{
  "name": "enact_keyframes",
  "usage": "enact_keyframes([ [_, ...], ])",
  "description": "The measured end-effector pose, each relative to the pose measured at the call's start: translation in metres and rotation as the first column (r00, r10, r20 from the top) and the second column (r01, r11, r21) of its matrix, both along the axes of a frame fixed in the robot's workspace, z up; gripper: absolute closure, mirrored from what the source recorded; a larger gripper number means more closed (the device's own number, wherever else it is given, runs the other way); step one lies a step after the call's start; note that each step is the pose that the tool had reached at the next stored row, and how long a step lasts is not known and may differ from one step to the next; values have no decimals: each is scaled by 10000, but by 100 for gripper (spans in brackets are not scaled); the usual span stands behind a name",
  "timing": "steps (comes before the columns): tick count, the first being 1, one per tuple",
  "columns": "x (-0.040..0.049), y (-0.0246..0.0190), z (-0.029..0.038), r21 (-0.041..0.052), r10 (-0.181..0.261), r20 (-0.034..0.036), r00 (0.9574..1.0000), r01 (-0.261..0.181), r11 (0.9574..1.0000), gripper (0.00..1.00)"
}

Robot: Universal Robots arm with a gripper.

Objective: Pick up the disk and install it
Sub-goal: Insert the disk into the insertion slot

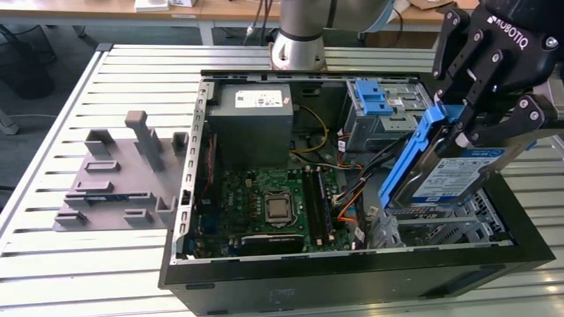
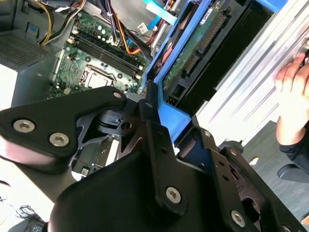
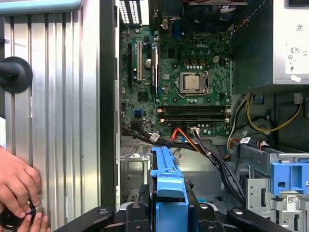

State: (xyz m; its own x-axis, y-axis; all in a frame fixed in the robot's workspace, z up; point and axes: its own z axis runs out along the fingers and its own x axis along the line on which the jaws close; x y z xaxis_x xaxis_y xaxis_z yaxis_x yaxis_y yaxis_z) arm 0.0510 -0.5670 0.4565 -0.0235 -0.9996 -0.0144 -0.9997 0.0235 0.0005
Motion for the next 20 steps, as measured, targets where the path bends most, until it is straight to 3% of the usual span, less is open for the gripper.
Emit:
enact_keyframes([
  [20,200,0,-128,-12,0,0,10000,0,10000,64],
])
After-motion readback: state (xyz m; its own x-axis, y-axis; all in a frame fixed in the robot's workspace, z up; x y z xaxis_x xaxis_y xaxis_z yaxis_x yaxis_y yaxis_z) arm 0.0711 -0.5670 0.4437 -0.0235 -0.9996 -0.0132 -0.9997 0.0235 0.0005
